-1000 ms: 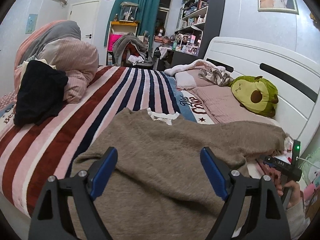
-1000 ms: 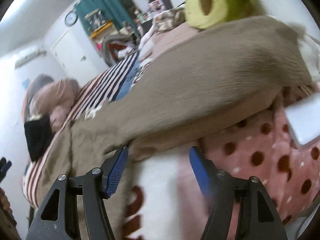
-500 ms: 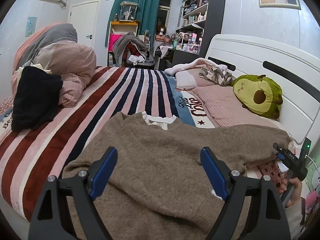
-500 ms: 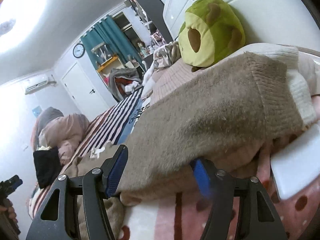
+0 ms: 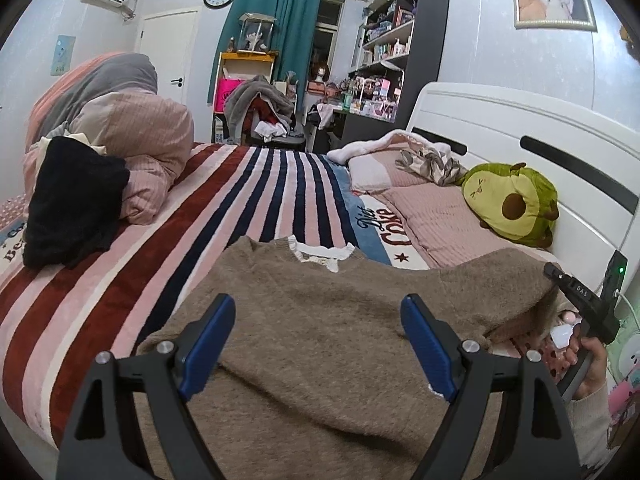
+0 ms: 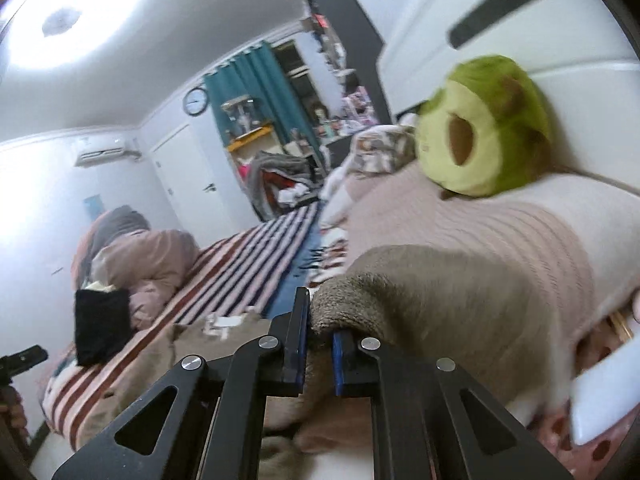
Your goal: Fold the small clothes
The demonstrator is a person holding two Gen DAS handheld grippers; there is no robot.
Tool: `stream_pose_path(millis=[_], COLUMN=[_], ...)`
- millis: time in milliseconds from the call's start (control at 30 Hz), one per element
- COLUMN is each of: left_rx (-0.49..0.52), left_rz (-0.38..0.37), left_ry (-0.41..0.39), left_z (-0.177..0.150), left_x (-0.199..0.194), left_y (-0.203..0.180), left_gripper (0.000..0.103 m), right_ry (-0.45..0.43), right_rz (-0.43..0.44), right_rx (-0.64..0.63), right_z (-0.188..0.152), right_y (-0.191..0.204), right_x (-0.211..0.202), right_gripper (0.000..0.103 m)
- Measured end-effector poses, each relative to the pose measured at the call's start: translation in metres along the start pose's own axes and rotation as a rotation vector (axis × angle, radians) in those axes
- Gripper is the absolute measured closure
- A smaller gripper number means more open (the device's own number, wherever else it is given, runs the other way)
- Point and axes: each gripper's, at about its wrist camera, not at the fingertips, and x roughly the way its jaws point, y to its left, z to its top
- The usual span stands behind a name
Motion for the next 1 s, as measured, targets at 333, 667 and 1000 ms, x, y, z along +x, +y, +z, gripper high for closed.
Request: stream_pose_path(millis=[333,667,1000], left_rx=[0.013,0.011,-0.018], left_rz=[0.014,0.012,0.037], left_ry=[-0.057,-0.078,-0.004], left_z=[-0.017,-0.043,-0.063], left_x=[-0.041,-0.063,-0.055], left_y=[0.053,0.104,0.121], left_gripper=[0.021,0.019,0.018], right_ry=[0.096,0.522,0.650], right_rz=[0.151,0.249,0.235], right_rx=[-0.258,-0.522,-0.512], right_z=[-0.014,-0.128,-0.157], right_y=[0.135,0.248,0.253], right_x=[0.033,0.100,0.089], right_gripper=[0.099,0.099,0.071])
